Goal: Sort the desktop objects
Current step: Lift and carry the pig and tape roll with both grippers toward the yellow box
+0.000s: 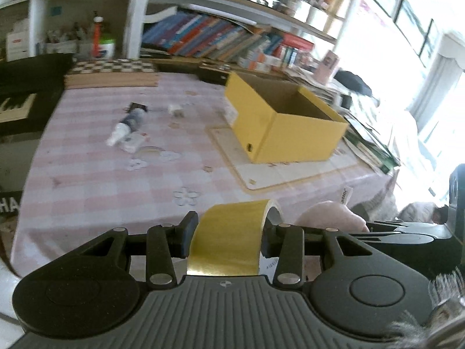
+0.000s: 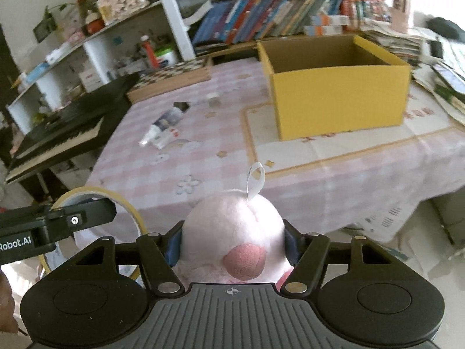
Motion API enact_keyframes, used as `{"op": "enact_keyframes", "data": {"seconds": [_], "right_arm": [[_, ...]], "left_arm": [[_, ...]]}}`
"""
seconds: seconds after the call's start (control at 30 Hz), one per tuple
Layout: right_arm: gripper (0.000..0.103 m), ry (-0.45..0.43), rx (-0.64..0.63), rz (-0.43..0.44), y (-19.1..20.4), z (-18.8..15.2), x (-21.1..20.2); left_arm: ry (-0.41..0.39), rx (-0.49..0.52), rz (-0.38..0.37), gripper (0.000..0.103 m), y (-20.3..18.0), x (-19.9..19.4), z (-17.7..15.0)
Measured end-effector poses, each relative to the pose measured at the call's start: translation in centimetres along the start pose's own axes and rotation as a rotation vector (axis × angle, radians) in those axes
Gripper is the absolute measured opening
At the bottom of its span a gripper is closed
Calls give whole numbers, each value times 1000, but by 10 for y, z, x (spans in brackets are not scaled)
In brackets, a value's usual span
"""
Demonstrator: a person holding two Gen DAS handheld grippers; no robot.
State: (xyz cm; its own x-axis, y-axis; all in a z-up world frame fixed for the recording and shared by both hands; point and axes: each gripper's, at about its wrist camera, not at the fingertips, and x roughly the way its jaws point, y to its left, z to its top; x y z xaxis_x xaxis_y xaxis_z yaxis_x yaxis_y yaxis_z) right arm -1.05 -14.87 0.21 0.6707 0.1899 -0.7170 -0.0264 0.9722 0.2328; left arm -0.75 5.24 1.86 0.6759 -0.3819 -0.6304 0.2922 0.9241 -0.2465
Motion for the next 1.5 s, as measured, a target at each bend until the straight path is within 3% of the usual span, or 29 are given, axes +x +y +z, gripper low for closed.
{"op": "enact_keyframes", "data": {"seconds": [0.23,0.67,1.5], "right_arm": [[67,-5,81,-73,-26,-11,-13],[68,-25,157,-131,-67,-12,-25],[68,-10,174,-138,-137,37,-3]], "left_arm": [[46,61,-81,39,-25,17,-1],[86,131,-155,39,-64,47,8],[92,152,-164,39,-112,108,51]]}}
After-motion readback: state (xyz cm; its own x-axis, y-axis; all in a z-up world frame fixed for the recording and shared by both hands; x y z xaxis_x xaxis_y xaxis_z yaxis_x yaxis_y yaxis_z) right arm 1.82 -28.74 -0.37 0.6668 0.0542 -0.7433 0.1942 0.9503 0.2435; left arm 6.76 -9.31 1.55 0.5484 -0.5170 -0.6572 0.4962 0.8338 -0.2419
